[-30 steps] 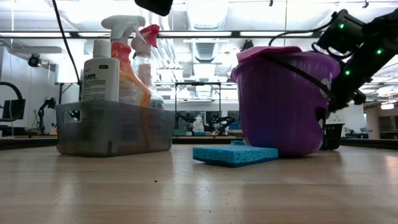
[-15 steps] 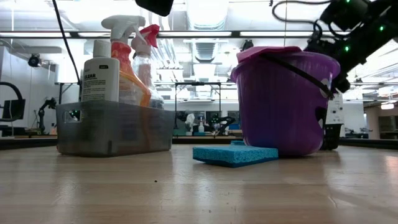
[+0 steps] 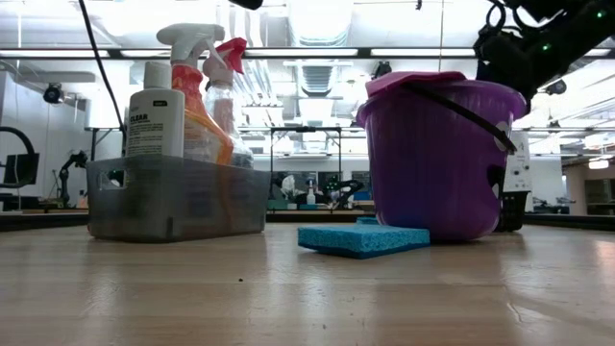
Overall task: Pick & Place Kitchen Items
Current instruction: Put the blue sponge wipe into the black bin
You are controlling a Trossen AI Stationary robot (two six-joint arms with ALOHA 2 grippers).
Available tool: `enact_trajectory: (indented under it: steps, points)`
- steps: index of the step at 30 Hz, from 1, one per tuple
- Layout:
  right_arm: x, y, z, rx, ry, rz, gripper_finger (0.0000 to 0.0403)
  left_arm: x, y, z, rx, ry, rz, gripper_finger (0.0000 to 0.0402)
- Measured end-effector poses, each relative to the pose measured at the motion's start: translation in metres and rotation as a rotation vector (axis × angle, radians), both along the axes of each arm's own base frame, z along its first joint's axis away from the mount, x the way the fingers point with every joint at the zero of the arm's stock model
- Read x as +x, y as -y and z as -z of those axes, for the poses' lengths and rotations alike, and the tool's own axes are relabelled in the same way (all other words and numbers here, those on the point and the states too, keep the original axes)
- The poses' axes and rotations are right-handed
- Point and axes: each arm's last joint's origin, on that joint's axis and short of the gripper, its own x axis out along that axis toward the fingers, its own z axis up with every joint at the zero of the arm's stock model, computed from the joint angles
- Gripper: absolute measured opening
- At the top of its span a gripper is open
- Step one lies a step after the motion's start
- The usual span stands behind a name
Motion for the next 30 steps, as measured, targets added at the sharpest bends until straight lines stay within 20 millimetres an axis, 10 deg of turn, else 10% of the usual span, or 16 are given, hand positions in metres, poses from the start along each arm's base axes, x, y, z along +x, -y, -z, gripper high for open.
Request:
enact_trajectory:
  steps: [10, 30]
  points:
    - [0.002, 0.007, -0.006, 0.044, -0.266, 0.034, 0.0356, -0.002, -0.001, -0.004, 0.001, 0.001, -0.002, 0.0001]
    - [0.048, 0.037, 0.046, 0.016, -0.592, 0.040, 0.0354, -0.001, -0.003, -0.004, 0.003, 0.007, -0.017, 0.0001]
